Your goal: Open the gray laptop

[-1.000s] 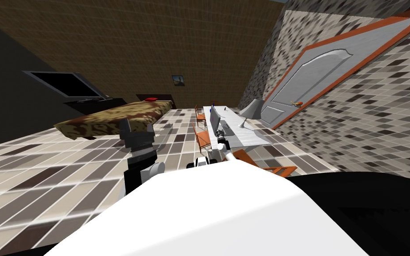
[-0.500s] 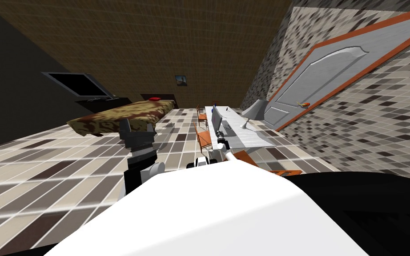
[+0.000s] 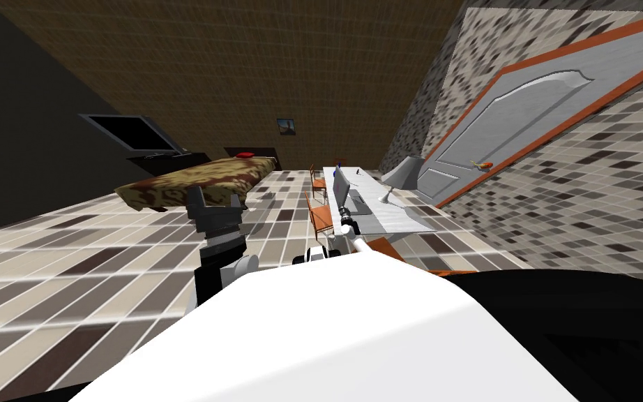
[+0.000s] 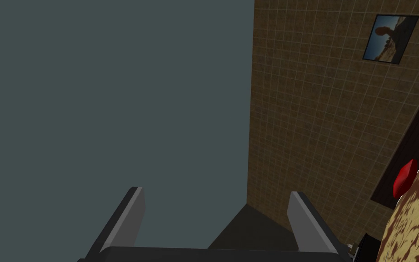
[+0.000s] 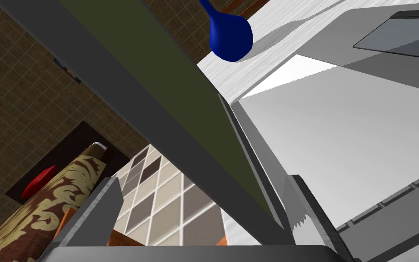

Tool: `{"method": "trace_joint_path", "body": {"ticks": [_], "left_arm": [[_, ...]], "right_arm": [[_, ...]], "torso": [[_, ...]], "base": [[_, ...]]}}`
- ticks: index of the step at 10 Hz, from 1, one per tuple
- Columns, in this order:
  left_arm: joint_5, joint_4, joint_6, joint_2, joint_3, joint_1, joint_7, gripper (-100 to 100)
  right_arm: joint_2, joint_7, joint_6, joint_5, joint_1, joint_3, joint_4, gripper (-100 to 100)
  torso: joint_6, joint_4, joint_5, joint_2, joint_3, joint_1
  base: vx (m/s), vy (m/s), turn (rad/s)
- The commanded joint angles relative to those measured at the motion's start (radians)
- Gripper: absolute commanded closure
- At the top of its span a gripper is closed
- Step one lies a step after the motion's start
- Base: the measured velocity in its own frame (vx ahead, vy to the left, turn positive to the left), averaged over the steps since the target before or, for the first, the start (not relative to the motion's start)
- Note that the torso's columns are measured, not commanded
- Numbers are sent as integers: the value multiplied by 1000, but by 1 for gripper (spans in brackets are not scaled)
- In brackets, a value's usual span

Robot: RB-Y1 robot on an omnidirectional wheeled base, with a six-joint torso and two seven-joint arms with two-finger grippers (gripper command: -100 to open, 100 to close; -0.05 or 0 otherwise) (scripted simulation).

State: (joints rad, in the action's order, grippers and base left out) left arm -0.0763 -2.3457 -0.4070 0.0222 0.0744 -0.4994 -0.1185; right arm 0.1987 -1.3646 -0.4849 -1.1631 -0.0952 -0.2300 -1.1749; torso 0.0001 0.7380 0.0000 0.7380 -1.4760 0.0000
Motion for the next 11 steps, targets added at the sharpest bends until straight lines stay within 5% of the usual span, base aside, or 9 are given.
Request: {"method": "trace_joint_path", "body": {"ticks": [1, 11], "left_arm": [[0, 0, 0, 0, 0, 0, 0, 0], [0, 0, 0, 0, 0, 0, 0, 0]], "right_arm": [[15, -32, 2, -22, 7, 1, -8, 100], [136, -291, 16, -197, 59, 8, -72, 100]], "torso": [[0, 0, 0, 0, 0, 0], [0, 0, 0, 0, 0, 0]], "base": [[-7, -4, 86], [-16, -24, 76]]}}
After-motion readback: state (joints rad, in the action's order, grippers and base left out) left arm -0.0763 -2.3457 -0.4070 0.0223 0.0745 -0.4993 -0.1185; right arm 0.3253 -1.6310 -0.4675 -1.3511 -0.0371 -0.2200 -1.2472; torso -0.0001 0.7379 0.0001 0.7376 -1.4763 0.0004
